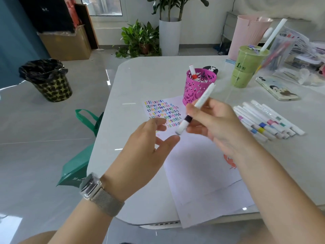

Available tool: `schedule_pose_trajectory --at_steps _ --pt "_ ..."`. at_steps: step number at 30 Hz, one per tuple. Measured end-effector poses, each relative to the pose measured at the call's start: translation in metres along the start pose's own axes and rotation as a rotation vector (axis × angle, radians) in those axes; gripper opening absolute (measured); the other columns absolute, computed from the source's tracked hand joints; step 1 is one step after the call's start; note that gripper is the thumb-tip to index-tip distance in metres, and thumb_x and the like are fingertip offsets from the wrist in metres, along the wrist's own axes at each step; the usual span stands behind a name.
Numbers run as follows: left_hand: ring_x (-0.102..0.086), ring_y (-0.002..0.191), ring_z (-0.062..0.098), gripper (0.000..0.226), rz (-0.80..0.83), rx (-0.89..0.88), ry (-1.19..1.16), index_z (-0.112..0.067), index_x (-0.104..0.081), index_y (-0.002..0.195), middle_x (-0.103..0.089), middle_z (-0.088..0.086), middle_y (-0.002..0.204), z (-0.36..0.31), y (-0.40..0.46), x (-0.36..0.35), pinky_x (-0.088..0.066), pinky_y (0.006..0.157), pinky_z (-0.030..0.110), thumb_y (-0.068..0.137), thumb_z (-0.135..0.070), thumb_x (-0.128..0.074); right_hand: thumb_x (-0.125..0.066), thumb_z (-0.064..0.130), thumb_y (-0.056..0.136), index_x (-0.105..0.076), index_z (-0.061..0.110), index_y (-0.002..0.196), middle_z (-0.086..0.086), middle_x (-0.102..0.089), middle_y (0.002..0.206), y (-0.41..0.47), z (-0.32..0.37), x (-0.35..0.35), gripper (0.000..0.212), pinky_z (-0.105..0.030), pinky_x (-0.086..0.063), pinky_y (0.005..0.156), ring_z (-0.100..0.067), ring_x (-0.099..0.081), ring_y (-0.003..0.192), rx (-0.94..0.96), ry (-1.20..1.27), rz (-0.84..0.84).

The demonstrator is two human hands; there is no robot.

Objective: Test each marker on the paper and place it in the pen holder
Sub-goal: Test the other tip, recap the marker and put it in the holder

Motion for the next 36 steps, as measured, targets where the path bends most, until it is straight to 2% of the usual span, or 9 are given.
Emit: schedule_pose_trajectory --at_steps 4,6,8,11,16,23,26,29,36 --pt "-0.043 0.059 0.013 0.03 -0.01 -0.048 0.134 -0.014 -0.054 0.095 -0.048 -0.005 0.067 -0.002 0.0 0.002 -0.035 0.056 0.025 0.094 -0.039 -0.037 -0.064 0.022 0.089 -0.062 0.009 0.079 -0.003 -0.065 0.067 -0.003 -0.004 -0.038 0.017 -0.024 -0.055 0.062 -0.019 -0.068 0.065 0.011 0.007 0.087" --pt "-0.035 0.052 0.017 0.036 -0.024 -0.04 0.15 -0.013 -0.047 0.079 -0.04 -0.003 0.057 -0.003 -0.001 0.005 -0.032 0.053 0.033 0.094 -0.041 -0.031 -0.064 0.029 0.089 -0.065 0.012 0.075 -0.006 -0.058 0.067 0.0 -0.005 -0.041 0.022 -0.023 -0.046 0.06 -0.012 -0.054 0.057 0.024 -0.07 0.071" --pt "-0.028 0.047 0.017 0.039 -0.039 -0.027 0.141 -0.016 -0.035 0.066 -0.032 -0.003 0.051 -0.004 -0.001 0.007 -0.026 0.048 0.034 0.091 -0.045 -0.029 -0.065 0.032 0.088 -0.066 0.015 0.071 -0.01 -0.05 0.07 0.002 -0.008 -0.044 0.024 -0.025 -0.036 0.057 -0.012 -0.038 0.055 0.004 -0.082 0.068" --pt "-0.024 0.046 0.018 0.043 -0.047 -0.03 0.144 -0.019 -0.024 0.057 -0.026 -0.002 0.046 -0.005 0.0 0.005 -0.022 0.047 0.032 0.085 -0.05 -0.028 -0.065 0.025 0.088 -0.058 0.018 0.06 0.003 -0.052 0.052 0.001 -0.016 -0.044 0.03 -0.022 -0.031 0.048 -0.009 -0.034 0.045 -0.021 -0.08 0.023" --pt "-0.029 0.048 0.018 0.045 -0.002 -0.038 0.139 -0.017 -0.035 0.063 -0.031 -0.004 0.05 -0.001 0.005 -0.006 -0.028 0.049 0.035 0.087 -0.053 -0.023 -0.062 0.015 0.083 -0.039 0.022 0.044 0.006 -0.032 0.039 0.007 -0.023 -0.036 0.045 -0.022 -0.022 0.043 -0.013 -0.026 0.039 -0.045 -0.211 -0.013" --pt "-0.035 0.048 0.025 0.042 -0.043 -0.102 0.519 -0.024 -0.015 0.061 -0.031 -0.001 0.052 -0.012 0.003 -0.008 -0.031 0.046 0.033 0.086 -0.054 -0.001 -0.051 0.005 0.085 -0.036 0.013 0.057 -0.002 -0.029 0.041 0.019 -0.027 -0.041 0.033 -0.015 -0.018 0.039 -0.011 -0.02 0.034 -0.143 -0.177 0.058" --pt "-0.04 0.059 0.029 0.046 0.034 -0.08 0.449 -0.022 -0.02 0.061 -0.036 0.001 0.057 -0.013 -0.001 -0.009 -0.039 0.057 0.038 0.093 -0.052 -0.008 -0.046 0.006 0.088 -0.037 0.012 0.061 0.003 -0.038 0.033 0.039 -0.017 -0.004 0.029 -0.011 -0.012 0.033 -0.005 -0.019 0.026 -0.174 -0.012 -0.156" --pt "-0.041 0.063 0.025 0.044 0.159 0.009 0.344 -0.023 -0.028 0.063 -0.042 -0.001 0.062 0.003 -0.012 -0.005 -0.043 0.065 0.04 0.086 -0.056 -0.012 -0.042 0.006 0.085 -0.037 0.011 0.06 0.007 -0.041 0.031 0.045 0.012 0.049 0.026 -0.012 -0.01 0.032 -0.004 -0.02 0.027 -0.025 0.113 -0.395" --pt "-0.058 0.079 0.027 0.035 0.194 0.148 0.597 -0.023 -0.045 0.085 -0.06 -0.003 0.083 0.045 0.002 0.013 -0.05 0.073 0.038 0.089 -0.05 -0.024 -0.068 0.019 0.085 -0.056 0.013 0.062 0.0 -0.062 0.047 0.031 -0.015 -0.006 0.027 -0.019 -0.035 0.037 -0.012 -0.052 0.038 0.155 -0.223 -0.177"
Point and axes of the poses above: each hand's wrist, its own y-axis towards the middle knuckle, its own x-axis out of the back of the hand, z = x × y, the point moved 9 cm from there along y, towards the middle knuckle
